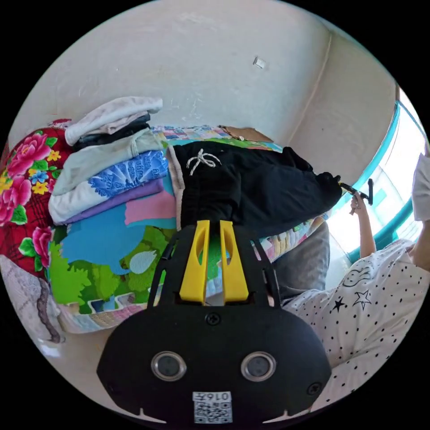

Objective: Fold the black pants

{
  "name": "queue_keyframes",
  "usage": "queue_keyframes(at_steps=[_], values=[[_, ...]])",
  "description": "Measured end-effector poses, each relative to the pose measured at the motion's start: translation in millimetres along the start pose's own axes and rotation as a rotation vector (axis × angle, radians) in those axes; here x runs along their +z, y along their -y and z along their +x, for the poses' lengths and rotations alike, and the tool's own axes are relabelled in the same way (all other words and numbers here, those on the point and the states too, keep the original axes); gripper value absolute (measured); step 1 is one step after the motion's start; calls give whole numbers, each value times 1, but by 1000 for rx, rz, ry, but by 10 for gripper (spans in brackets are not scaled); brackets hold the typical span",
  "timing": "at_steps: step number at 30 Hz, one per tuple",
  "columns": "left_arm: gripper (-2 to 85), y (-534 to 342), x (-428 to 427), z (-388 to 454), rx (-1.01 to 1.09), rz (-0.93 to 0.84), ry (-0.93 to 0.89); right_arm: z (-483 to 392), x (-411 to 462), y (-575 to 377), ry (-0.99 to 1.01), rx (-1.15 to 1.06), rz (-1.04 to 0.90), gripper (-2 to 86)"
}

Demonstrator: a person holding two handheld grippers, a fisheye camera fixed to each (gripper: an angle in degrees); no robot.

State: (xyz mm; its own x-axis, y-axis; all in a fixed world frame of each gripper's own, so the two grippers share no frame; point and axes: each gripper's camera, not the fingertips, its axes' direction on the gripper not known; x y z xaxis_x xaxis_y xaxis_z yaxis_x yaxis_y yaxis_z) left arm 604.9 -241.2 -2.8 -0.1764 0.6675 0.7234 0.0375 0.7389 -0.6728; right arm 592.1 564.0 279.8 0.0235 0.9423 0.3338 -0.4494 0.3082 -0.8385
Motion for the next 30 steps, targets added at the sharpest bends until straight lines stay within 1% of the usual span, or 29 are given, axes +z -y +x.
queue_keyframes(at_steps=[1,2,4,5,6,7,8,9,11,12,14,15,17,20,22,23,25,27,30], values=[[31,11,-9,7,18,9,94,-4,-9,7,-25,-2,57,78],[28,22,-20,13,13,55,216,-7,-13,10,-45,-7,88,86],[18,40,-34,22,19,142,345,-22,-28,21,-180,-10,199,109],[12,55,-38,25,29,183,343,-26,-31,24,-211,-17,231,108],[17,64,-38,25,43,194,316,-38,-35,28,-228,-91,272,106],[28,85,-34,27,102,194,244,-53,-32,35,-188,-216,261,98],[47,111,-24,27,157,182,181,-59,-29,40,-152,-272,238,94],[56,125,-17,27,181,173,154,-69,-22,52,-78,-330,205,102],[84,188,21,23,239,125,104,-78,-10,75,30,-363,199,112],[89,205,33,21,251,103,102,-83,1,94,88,-392,183,117],[93,271,90,7,268,2,89,-88,25,126,136,-432,128,124],[88,286,106,2,263,-29,87,-91,44,148,136,-453,90,130],[78,338,171,-19,247,-181,58,-93,75,177,93,-483,46,137],[75,374,239,-38,233,-358,45,-83,131,219,60,-443,-90,148],[59,384,264,-46,220,-384,-9,-73,172,239,49,-428,-204,157],[51,389,275,-49,219,-387,-47,-72,181,242,43,-431,-230,158],[29,392,288,-53,213,-400,-44,-69,213,247,-10,-476,-306,157],[17,391,306,-50,263,-474,-18,-67,231,250,-21,-471,-340,150],[2,392,313,-40,346,-484,14,-61,265,248,118,-400,-479,109]])
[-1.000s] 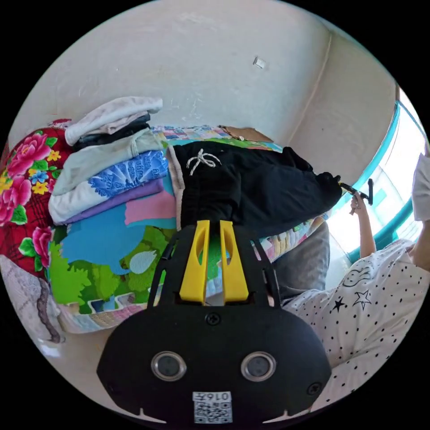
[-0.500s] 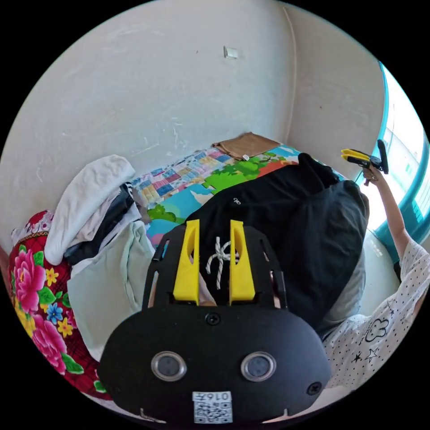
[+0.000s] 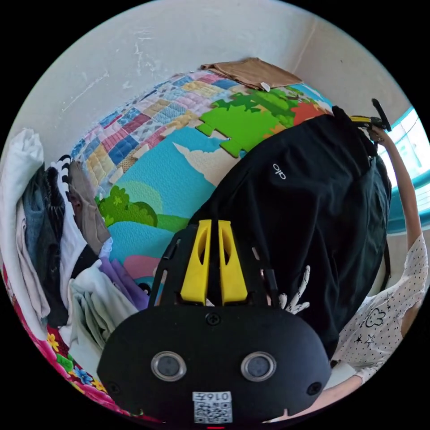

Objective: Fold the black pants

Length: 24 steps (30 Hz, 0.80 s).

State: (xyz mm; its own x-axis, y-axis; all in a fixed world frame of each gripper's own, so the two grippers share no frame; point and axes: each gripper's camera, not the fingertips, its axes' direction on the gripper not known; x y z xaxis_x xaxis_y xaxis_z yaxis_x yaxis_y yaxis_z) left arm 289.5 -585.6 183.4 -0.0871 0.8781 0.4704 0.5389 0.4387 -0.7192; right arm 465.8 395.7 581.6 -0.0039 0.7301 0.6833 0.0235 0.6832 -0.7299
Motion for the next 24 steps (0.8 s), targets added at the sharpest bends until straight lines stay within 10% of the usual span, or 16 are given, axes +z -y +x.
queue_keyframes(at_steps=[8,16,24], values=[[-8,-5,-81,-16,-190,244,273,-38,5,6,-342,-10,92,12],[-8,-95,-186,6,-106,527,407,-81,-121,-87,-409,-134,616,7],[-7,-220,-111,79,145,448,324,-149,-73,-306,-526,-449,498,7]])
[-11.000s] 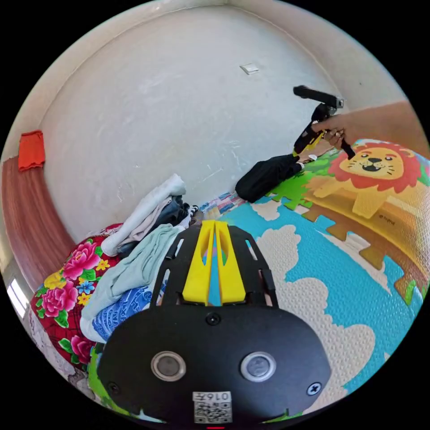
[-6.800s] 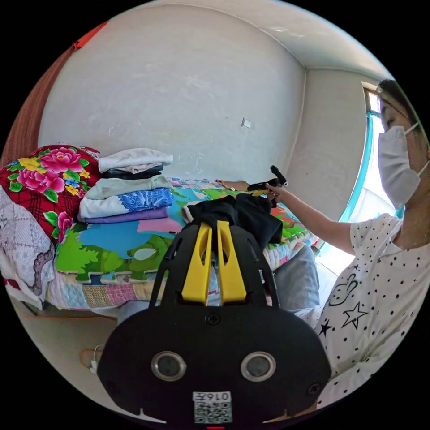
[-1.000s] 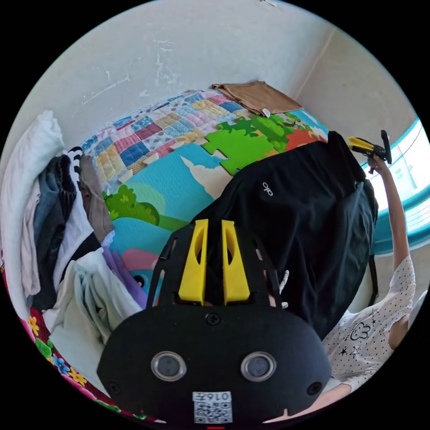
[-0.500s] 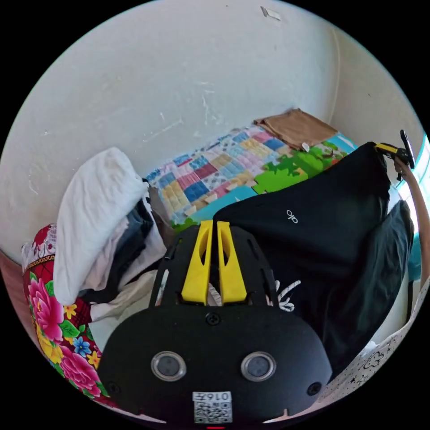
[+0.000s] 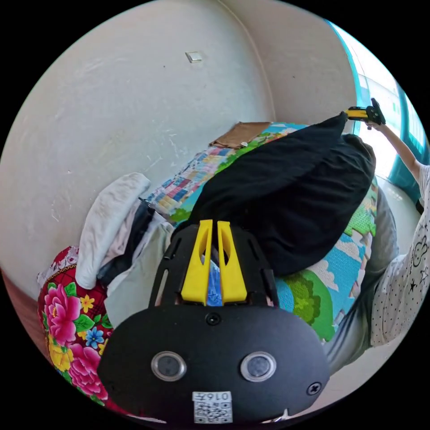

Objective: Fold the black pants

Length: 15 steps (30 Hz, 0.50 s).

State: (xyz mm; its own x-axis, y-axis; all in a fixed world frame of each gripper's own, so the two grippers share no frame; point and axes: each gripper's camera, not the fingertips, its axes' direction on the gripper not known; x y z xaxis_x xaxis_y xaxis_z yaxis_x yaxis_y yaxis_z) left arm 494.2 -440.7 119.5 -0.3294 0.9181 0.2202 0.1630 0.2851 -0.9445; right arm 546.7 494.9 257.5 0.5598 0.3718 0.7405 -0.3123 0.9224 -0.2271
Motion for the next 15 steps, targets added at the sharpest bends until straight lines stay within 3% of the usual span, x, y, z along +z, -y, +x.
queue_keyframes(at_steps=[6,12,15], values=[[-7,-30,58,17,-112,-123,-100,-93,-2,-69,12,-47,-167,7],[-8,-7,31,-23,-282,90,-80,-47,-12,-55,-125,134,-131,6],[-7,-20,6,-17,-147,203,-39,-38,-54,-63,-259,170,-12,7]])
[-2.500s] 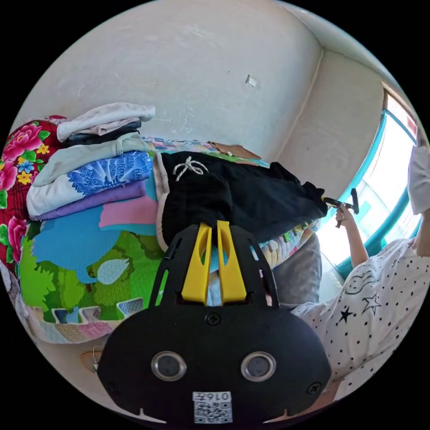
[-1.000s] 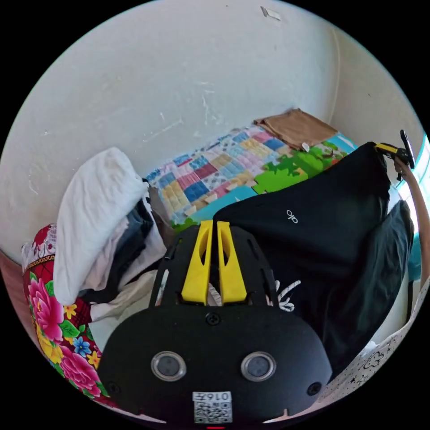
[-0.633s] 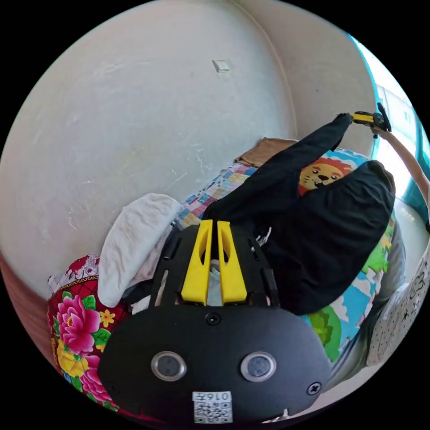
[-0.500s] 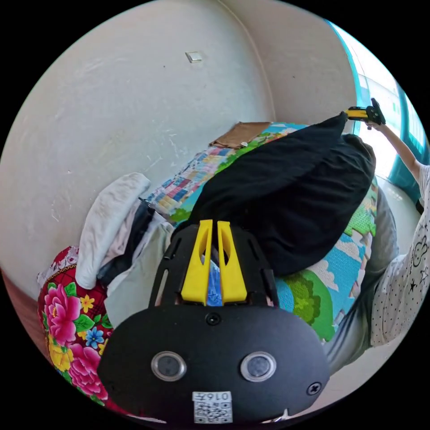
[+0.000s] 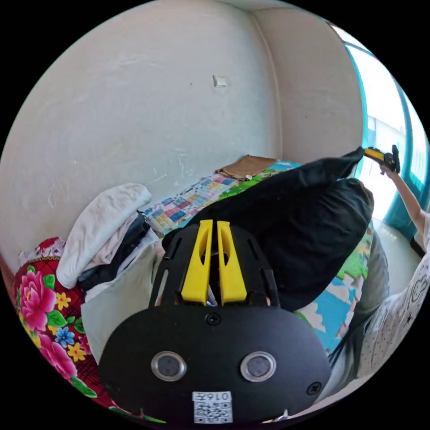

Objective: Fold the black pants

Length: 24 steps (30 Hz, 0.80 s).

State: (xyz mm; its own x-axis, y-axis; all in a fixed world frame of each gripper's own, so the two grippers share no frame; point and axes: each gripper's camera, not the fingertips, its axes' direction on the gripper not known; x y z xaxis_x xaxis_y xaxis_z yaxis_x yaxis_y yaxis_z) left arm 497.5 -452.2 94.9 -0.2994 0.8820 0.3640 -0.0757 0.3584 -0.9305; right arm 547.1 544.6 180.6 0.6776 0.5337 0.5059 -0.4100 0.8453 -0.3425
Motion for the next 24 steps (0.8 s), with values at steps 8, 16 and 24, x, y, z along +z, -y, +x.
queue_keyframes(at_steps=[8,16,24], values=[[-3,-109,15,12,60,-250,-287,-72,-45,-134,221,-303,-145,25],[54,-154,-10,-26,-334,-230,-227,34,-40,-184,487,389,-55,95],[151,-166,37,-4,-435,-370,-256,64,70,-204,602,749,-305,141]])
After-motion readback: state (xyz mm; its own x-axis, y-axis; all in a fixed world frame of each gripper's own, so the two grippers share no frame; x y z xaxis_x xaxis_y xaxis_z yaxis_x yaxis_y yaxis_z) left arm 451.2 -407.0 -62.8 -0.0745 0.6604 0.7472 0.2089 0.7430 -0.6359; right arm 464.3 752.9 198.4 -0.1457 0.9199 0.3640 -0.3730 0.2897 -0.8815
